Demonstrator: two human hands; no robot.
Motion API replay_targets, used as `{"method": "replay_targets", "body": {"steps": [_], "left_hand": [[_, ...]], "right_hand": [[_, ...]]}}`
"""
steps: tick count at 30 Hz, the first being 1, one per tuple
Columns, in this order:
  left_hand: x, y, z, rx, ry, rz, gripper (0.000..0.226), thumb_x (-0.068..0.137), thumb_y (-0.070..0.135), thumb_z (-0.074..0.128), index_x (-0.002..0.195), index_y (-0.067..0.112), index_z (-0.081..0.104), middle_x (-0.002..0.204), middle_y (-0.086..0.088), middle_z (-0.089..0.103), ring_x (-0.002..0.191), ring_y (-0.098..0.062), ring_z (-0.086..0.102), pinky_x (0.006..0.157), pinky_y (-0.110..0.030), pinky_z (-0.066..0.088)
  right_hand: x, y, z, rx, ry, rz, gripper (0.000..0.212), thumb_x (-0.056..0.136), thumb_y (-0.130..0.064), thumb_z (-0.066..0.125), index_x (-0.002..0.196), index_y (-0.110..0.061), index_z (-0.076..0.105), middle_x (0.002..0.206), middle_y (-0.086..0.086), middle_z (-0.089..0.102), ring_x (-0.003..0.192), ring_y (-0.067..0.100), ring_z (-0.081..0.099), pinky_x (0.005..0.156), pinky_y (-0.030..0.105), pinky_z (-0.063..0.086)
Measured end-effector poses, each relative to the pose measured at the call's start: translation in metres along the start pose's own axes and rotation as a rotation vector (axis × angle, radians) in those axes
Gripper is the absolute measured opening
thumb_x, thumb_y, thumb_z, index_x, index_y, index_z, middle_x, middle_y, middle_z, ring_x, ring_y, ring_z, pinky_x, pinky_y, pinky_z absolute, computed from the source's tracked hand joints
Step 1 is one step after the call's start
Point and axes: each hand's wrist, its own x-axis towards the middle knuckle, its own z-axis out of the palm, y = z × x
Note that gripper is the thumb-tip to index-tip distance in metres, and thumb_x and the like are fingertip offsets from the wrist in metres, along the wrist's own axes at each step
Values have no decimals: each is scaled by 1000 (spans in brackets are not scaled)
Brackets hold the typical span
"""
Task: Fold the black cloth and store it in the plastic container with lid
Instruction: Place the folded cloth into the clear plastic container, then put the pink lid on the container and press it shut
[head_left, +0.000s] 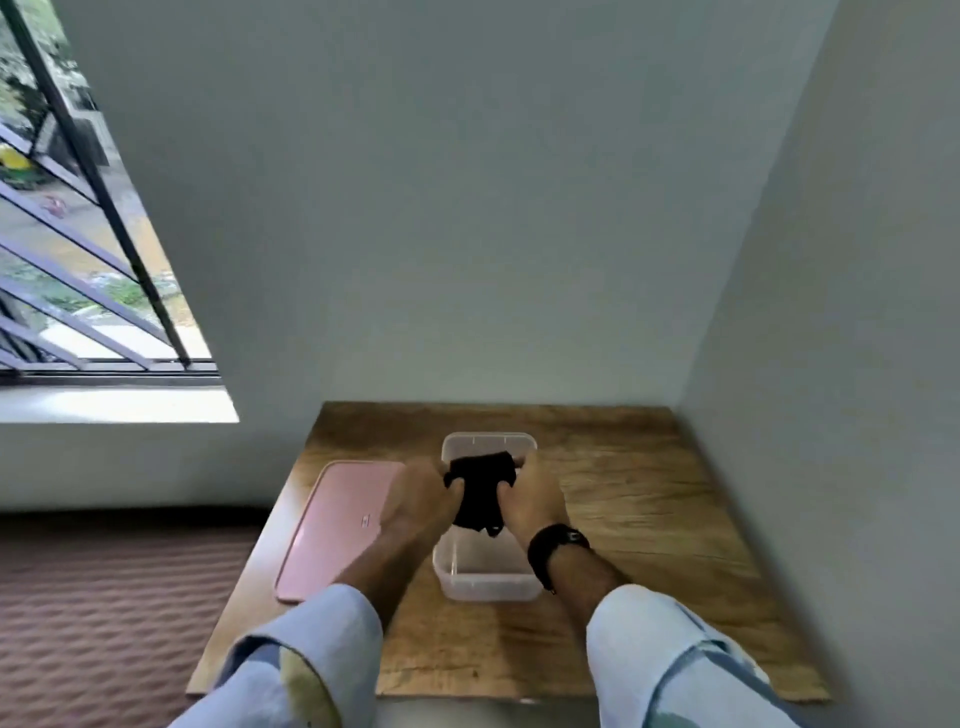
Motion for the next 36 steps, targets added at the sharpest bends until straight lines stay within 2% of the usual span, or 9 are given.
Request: {"method": "replay_targets", "body": {"steps": [7, 12, 15, 18, 20, 22, 25, 31, 36], "left_hand": [[38, -25, 44, 588, 26, 77, 42, 95, 51, 57, 122, 23, 75, 136, -3, 55, 128, -27, 44, 102, -45, 42], [43, -54, 39, 344, 215, 135, 34, 97, 49, 53, 123, 29, 63, 130, 1, 60, 118, -21, 53, 94, -39, 48], [42, -85, 17, 166, 386, -28, 28, 98, 42, 53, 120, 26, 63, 122, -2, 66, 107, -22, 57, 83, -40, 50], [40, -126, -6, 248, 297, -257, 39, 95, 35, 56, 132, 25, 62, 134, -9, 64, 118, -34, 58, 92, -48, 53], [35, -150, -17, 305, 161, -368, 49, 94, 36, 55, 143, 32, 55, 145, -6, 57, 128, -36, 53, 100, -51, 51], [29, -171, -24, 298, 117, -450, 50, 97, 38, 51, 147, 34, 53, 147, -6, 56, 129, -37, 54, 103, -51, 50], [23, -194, -29, 277, 115, -455, 39, 96, 28, 46, 130, 19, 63, 130, -16, 67, 117, -41, 63, 101, -47, 54], [17, -221, -38, 66, 128, -563, 27, 97, 20, 57, 110, 4, 74, 118, -24, 74, 114, -42, 68, 98, -41, 56], [4, -220, -49, -285, 272, -596, 31, 97, 20, 65, 125, 10, 76, 122, -14, 78, 110, -37, 72, 93, -39, 57]], "right_hand": [[36, 22, 25, -505, -71, -42, 39, 99, -22, 53, 136, -10, 48, 123, 15, 66, 110, 35, 65, 88, 40, 53], [33, 10, 29, -769, -61, -84, 28, 97, -26, 61, 123, -13, 62, 109, 5, 73, 100, 27, 72, 77, 35, 57], [18, -22, 41, -617, 83, -327, 15, 97, -21, 53, 101, -20, 67, 91, 0, 73, 78, 19, 70, 62, 33, 58], [-12, -56, 79, -238, 46, -460, 18, 100, -30, 46, 106, -26, 63, 92, 0, 73, 80, 19, 69, 68, 37, 60], [-31, -63, 116, -163, -133, -362, 25, 100, -28, 48, 120, -22, 62, 113, 5, 73, 101, 23, 69, 83, 34, 57], [-44, -59, 150, -111, -363, -24, 38, 99, -26, 51, 133, -10, 57, 133, 13, 64, 120, 31, 63, 96, 33, 52], [-46, -47, 177, -87, -356, 326, 42, 100, -16, 50, 140, -3, 51, 144, 17, 55, 130, 35, 56, 107, 37, 49], [-35, -28, 171, -131, -301, 368, 45, 90, -13, 57, 134, -4, 60, 139, 16, 61, 128, 35, 59, 106, 38, 51], [-36, -49, 161, -129, -289, 124, 33, 99, -6, 45, 127, -8, 63, 130, 12, 67, 117, 33, 65, 87, 31, 53]]}}
